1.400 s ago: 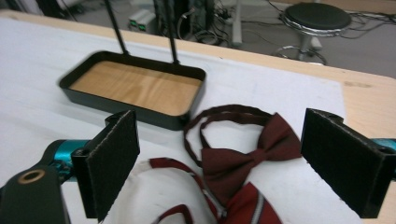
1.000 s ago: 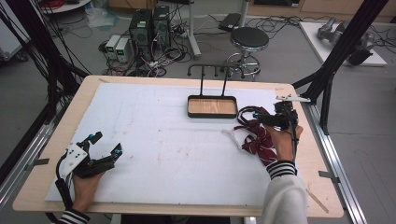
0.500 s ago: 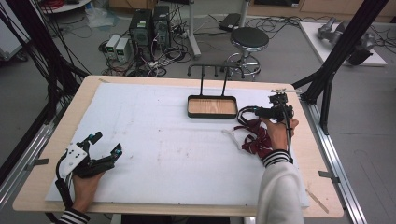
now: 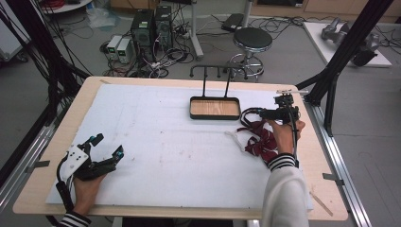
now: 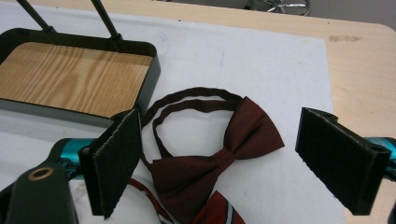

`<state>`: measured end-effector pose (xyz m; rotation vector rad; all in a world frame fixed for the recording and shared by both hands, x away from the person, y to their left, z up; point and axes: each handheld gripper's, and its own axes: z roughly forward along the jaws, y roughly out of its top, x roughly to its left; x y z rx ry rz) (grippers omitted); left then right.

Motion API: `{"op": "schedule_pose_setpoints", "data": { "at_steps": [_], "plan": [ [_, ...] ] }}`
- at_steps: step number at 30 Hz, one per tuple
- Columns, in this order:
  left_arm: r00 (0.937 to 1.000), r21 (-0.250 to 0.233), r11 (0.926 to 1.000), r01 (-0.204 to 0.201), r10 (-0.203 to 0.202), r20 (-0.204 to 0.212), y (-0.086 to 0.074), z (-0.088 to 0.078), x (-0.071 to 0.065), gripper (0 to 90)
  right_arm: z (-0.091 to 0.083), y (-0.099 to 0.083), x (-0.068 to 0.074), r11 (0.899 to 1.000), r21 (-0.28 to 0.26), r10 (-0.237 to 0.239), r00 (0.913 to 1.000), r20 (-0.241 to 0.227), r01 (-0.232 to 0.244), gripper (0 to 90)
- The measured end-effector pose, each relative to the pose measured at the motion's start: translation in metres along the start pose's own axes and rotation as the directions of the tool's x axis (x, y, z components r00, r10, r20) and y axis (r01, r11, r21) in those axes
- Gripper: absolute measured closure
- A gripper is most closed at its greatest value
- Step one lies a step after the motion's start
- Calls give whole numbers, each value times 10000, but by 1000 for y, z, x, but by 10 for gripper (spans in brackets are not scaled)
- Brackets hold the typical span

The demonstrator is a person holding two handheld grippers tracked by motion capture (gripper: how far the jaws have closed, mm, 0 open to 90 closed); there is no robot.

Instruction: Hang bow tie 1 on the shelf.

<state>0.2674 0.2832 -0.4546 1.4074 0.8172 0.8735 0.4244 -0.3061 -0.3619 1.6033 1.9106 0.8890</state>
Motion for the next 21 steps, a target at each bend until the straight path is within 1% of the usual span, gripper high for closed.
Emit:
{"op": "schedule_pose_setpoints", "data": {
  "at_steps": [2,6,7,11,12,14,15,17,21],
  "plan": [
    [10000,0,10000,-1,1,6,0,0,0,151,-6,0,-1,9999,-113,48,10000,-67,-49,129],
    [10000,11,10000,-3,3,11,0,0,0,151,-10,-1,-1,9998,-169,82,9999,-133,-84,125],
    [10000,15,10000,-1,1,12,0,0,0,151,-15,-3,-1,9996,-268,101,9995,-289,-109,125],
    [10000,0,10000,89,-89,34,0,0,1,151,-19,-6,-2,9995,-288,131,9990,-421,-143,123],
    [9999,2,9999,107,-107,44,0,0,1,151,-21,-7,-2,9997,-175,163,9987,-479,-171,120],
    [9999,47,9999,126,-126,62,0,0,2,151,-22,-9,-3,10000,-66,72,9988,-483,-75,120],
    [9999,45,9999,129,-129,62,0,0,2,151,-24,-11,-2,9999,-142,54,9988,-484,-61,120],
    [9999,45,9999,125,-126,74,0,0,2,151,-24,-13,-2,9999,-102,87,9987,-505,-92,120],
    [9999,53,9999,127,-128,93,0,0,2,151,-22,-19,-1,9993,363,91,9974,-714,-65,122]
  ]
}}
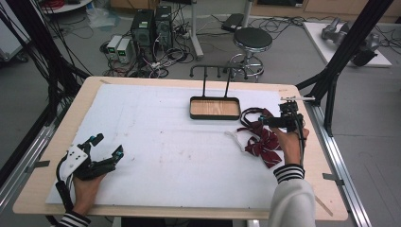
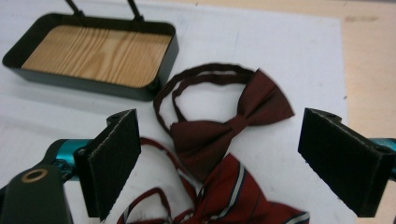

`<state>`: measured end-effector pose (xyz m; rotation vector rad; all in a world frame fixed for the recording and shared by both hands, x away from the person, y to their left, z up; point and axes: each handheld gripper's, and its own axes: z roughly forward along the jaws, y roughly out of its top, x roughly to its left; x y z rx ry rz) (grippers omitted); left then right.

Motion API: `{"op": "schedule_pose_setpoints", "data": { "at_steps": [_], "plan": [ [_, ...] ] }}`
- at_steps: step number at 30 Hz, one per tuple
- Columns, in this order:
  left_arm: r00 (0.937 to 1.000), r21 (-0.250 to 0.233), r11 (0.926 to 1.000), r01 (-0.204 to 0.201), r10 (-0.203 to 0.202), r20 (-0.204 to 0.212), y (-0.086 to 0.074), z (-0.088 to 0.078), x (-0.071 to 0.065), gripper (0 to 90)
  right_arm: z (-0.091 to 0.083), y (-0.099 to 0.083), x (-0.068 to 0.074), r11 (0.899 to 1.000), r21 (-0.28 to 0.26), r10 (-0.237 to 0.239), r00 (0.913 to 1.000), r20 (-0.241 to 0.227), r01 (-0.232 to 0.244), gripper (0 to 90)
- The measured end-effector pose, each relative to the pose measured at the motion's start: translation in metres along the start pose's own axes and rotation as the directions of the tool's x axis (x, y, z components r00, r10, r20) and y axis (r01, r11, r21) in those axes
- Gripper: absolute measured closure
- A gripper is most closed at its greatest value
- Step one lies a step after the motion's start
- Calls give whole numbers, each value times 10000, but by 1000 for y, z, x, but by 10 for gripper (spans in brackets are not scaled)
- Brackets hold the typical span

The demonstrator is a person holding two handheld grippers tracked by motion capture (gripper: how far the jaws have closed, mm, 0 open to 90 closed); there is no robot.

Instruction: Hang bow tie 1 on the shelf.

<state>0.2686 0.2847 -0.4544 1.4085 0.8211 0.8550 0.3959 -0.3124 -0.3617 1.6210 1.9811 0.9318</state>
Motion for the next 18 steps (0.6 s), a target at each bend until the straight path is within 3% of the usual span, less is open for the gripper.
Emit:
{"op": "schedule_pose_setpoints", "data": {
  "at_steps": [4,10,15,16,18],
  "plan": [
    [10000,23,10000,34,-34,40,0,0,0,151,2,-3,2,9981,607,-98,9999,-92,104,122],
    [10000,21,10000,41,-41,56,0,0,0,151,3,-5,2,9953,966,6,10000,-74,1,122],
    [10000,10,10000,28,-28,47,0,0,0,151,8,-9,3,9838,1788,168,9996,-232,-123,137],
    [10000,12,10000,22,-22,45,0,0,0,151,11,-10,4,9771,2126,117,9997,-213,-69,139],
    [10000,11,10000,18,-18,44,0,0,0,151,12,-11,4,9739,2267,88,9998,-159,-50,140]
  ]
}}
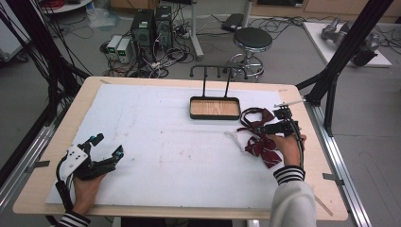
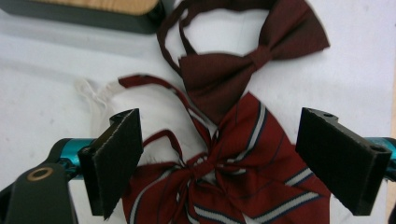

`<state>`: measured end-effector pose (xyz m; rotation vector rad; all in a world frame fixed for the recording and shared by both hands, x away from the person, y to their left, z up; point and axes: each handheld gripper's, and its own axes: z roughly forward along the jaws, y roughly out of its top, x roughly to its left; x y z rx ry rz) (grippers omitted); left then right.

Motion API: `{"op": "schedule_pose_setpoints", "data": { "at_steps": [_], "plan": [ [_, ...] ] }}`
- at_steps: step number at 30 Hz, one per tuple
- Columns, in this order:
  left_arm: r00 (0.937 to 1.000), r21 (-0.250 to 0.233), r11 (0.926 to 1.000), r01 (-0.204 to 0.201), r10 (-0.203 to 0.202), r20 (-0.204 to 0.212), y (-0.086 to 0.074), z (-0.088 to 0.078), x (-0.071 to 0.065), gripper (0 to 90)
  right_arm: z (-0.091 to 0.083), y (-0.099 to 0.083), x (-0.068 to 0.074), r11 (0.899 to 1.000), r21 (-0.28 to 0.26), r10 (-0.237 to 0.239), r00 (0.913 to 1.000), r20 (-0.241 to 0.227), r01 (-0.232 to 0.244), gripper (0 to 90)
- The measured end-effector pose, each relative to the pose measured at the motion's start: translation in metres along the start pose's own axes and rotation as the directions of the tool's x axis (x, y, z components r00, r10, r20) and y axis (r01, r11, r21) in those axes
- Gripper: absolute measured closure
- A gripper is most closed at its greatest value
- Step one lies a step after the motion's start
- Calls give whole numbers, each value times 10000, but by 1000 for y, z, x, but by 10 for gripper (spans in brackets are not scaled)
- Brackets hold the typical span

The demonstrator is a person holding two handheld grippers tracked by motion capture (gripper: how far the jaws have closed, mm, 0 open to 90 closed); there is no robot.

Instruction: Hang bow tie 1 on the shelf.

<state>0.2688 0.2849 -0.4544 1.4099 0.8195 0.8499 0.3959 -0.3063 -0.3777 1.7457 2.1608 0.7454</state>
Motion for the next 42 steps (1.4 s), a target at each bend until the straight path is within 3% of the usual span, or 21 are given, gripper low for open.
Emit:
{"op": "schedule_pose_setpoints", "data": {
  "at_steps": [13,18,23,33,38,42],
  "plan": [
    [10000,-14,10000,3,-3,-5,0,0,0,151,15,0,2,9941,1084,-21,9998,189,0,170],
    [10000,-22,10000,34,-34,-19,0,0,0,151,22,0,3,9878,1557,-56,9995,297,9,243],
    [10000,-26,10000,33,-33,-23,0,0,0,151,30,0,4,9796,2007,-49,9994,349,-22,262],
    [10000,-18,10000,13,-13,-23,0,0,0,151,37,1,3,9686,2473,150,9986,503,-270,309],
    [10000,-7,10000,-15,15,-10,0,0,0,151,39,0,4,9614,2703,368,9976,580,-511,378],
    [10000,-12,10000,6,-6,-18,0,0,0,151,39,1,8,9589,2808,231,9975,663,-408,434]
  ]
}}
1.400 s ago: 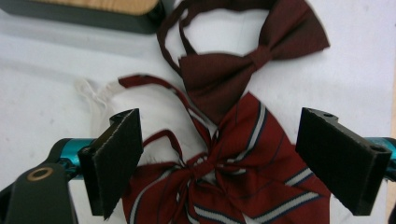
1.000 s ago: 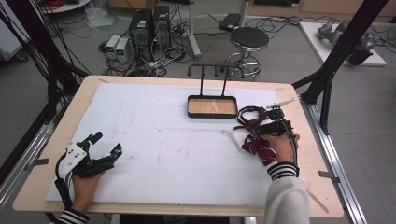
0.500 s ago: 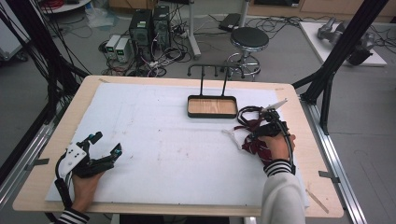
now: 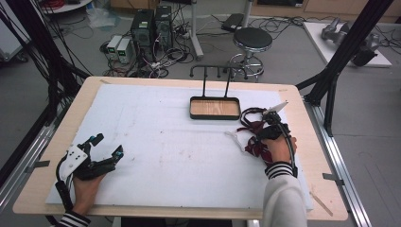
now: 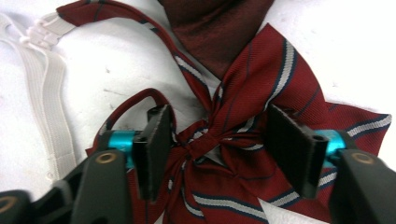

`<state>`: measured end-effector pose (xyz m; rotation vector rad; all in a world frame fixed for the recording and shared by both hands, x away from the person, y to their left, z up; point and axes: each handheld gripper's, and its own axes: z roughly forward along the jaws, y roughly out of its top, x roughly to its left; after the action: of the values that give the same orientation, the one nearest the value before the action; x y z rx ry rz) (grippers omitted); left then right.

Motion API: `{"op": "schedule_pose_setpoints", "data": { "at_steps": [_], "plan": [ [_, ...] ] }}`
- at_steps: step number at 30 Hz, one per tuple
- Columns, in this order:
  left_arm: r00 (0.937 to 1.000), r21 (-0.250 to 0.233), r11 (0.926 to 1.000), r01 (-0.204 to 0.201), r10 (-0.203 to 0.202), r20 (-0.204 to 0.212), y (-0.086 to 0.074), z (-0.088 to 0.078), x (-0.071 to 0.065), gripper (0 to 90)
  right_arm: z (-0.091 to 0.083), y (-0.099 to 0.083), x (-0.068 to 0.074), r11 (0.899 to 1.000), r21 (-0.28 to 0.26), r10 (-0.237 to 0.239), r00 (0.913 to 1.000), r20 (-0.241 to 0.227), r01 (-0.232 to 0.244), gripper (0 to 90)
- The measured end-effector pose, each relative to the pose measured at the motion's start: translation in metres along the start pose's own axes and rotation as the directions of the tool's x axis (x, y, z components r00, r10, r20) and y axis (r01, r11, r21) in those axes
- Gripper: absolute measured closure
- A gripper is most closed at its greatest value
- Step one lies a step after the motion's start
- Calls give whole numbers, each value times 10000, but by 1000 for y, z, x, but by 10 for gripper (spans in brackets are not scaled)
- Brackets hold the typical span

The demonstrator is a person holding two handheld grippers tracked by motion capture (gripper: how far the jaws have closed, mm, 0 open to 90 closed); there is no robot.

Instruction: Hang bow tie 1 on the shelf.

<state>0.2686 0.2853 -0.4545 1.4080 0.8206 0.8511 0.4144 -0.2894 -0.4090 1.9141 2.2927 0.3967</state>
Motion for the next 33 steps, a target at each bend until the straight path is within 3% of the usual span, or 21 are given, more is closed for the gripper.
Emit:
{"op": "schedule_pose_setpoints", "data": {
  "at_steps": [18,33],
  "plan": [
    [10000,-19,10000,22,-22,8,0,0,0,151,1,1,-1,9982,280,550,9973,-495,-536,694],
    [10000,-12,10000,-34,34,7,0,0,0,151,-5,-3,-3,9982,73,594,9960,-672,-590,722]
  ]
}}
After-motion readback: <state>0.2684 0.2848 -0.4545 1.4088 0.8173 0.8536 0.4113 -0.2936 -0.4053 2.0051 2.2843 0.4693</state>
